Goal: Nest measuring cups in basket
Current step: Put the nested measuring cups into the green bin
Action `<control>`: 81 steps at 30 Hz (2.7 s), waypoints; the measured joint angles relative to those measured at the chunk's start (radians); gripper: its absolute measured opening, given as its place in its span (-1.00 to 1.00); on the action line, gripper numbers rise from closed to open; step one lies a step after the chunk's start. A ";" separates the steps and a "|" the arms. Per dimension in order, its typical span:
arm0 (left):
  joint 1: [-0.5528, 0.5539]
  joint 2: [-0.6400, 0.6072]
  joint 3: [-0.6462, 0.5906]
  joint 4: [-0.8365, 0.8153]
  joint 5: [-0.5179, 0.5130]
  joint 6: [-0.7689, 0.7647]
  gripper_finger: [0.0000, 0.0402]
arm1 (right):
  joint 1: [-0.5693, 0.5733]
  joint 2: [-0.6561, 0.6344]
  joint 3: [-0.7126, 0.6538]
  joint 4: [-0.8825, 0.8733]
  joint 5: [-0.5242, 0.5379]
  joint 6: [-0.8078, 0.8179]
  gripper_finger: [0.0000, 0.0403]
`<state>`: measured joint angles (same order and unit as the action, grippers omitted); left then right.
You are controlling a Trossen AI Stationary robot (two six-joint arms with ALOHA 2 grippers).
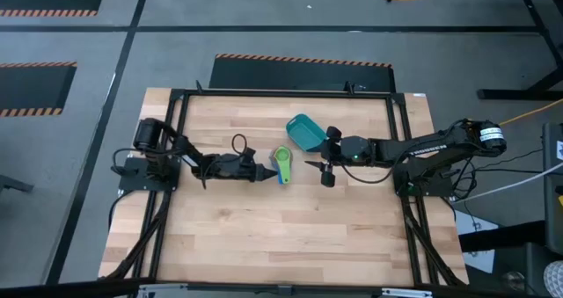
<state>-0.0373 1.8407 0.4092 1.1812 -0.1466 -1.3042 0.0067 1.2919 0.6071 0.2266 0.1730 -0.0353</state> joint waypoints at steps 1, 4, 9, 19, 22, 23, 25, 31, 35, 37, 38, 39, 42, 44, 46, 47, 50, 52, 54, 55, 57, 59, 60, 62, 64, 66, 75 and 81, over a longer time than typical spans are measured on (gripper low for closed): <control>0.003 0.007 0.007 0.004 0.008 -0.002 -0.10 | 0.000 0.000 0.000 -0.005 0.000 0.000 -0.10; 0.012 0.032 0.035 0.010 0.031 -0.002 -0.10 | 0.000 0.000 0.000 -0.015 0.000 0.001 -0.10; 0.029 0.063 0.082 0.005 0.068 0.004 -0.10 | 0.000 0.000 0.000 -0.016 0.000 0.001 -0.10; 0.039 0.083 0.103 0.006 0.086 -0.015 -0.10 | 0.000 0.031 -0.011 -0.053 0.000 0.035 -0.10; 0.037 0.083 0.102 0.001 0.087 -0.033 -0.10 | 0.000 0.068 -0.011 -0.043 0.000 0.056 -0.10; 0.037 0.083 0.102 -0.003 0.086 -0.044 -0.10 | 0.000 0.082 -0.011 -0.034 0.000 0.057 -0.10; 0.037 0.083 0.102 -0.005 0.087 -0.055 -0.10 | 0.000 0.111 -0.011 -0.032 0.000 0.057 -0.10; 0.037 0.083 0.102 -0.018 0.104 -0.100 -0.10 | 0.000 0.207 -0.011 0.030 0.000 0.058 -0.10; 0.036 0.082 0.102 -0.021 0.108 -0.107 -0.10 | 0.000 0.263 -0.011 0.085 0.000 0.057 -0.10; 0.036 0.083 0.102 -0.022 0.108 -0.108 -0.10 | 0.000 0.290 -0.011 0.110 0.000 0.057 -0.10; 0.036 0.083 0.102 -0.022 0.108 -0.108 -0.10 | 0.000 0.301 -0.011 0.124 0.000 0.057 -0.10; 0.036 0.083 0.102 -0.026 0.108 -0.108 -0.10 | 0.000 0.313 -0.011 0.132 0.000 0.057 -0.10; 0.036 0.083 0.101 -0.027 0.108 -0.108 -0.10 | 0.000 0.352 -0.011 0.147 0.000 0.057 -0.10; 0.036 0.083 0.101 -0.028 0.108 -0.108 -0.10 | 0.000 0.373 -0.011 0.170 0.000 0.057 -0.10; 0.036 0.083 0.101 -0.028 0.108 -0.108 -0.10 | 0.000 0.395 -0.011 0.182 0.000 0.057 -0.10; 0.036 0.083 0.101 -0.028 0.107 -0.108 -0.10 | 0.000 0.406 -0.011 0.190 0.000 0.057 -0.10; 0.036 0.083 0.101 -0.028 0.107 -0.108 -0.10 | 0.001 0.428 -0.011 0.227 -0.002 0.057 -0.10; 0.036 0.083 0.101 -0.028 0.107 -0.108 -0.10 | 0.001 0.440 -0.011 0.243 -0.017 0.057 -0.10; 0.036 0.083 0.101 -0.027 0.107 -0.108 -0.10 | 0.003 0.444 -0.011 0.256 -0.024 0.058 -0.10; 0.036 0.083 0.101 -0.028 0.105 -0.108 -0.10 | 0.004 0.444 -0.011 0.267 -0.027 0.057 -0.10; 0.036 0.083 0.101 -0.028 0.105 -0.108 -0.10 | 0.007 0.444 -0.011 0.288 -0.038 0.057 -0.10; 0.036 0.083 0.101 -0.028 0.105 -0.108 -0.10 | 0.012 0.444 -0.011 0.313 -0.038 0.057 -0.10; 0.036 0.083 0.101 -0.028 0.105 -0.108 -0.10 | 0.014 0.444 -0.011 0.330 -0.038 0.056 -0.10; 0.036 0.083 0.101 -0.028 0.104 -0.108 -0.10 | 0.016 0.444 -0.011 0.348 -0.045 0.054 -0.10; 0.036 0.083 0.101 -0.028 0.107 -0.108 -0.10 | 0.016 0.445 -0.011 0.363 -0.067 0.054 -0.10; 0.038 0.083 0.101 -0.028 0.120 -0.108 -0.10 | 0.016 0.444 -0.011 0.368 -0.070 0.056 -0.10; 0.045 0.083 0.101 -0.024 0.188 -0.124 -0.10 | 0.016 0.444 -0.011 0.354 -0.072 0.057 -0.10; 0.045 0.084 0.101 -0.024 0.195 -0.130 -0.10 | 0.016 0.444 -0.011 0.322 -0.072 0.056 -0.10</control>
<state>0.0078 1.9244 0.5098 1.1574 0.0482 -1.4338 0.0223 1.7363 0.5964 0.5491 0.1008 0.0212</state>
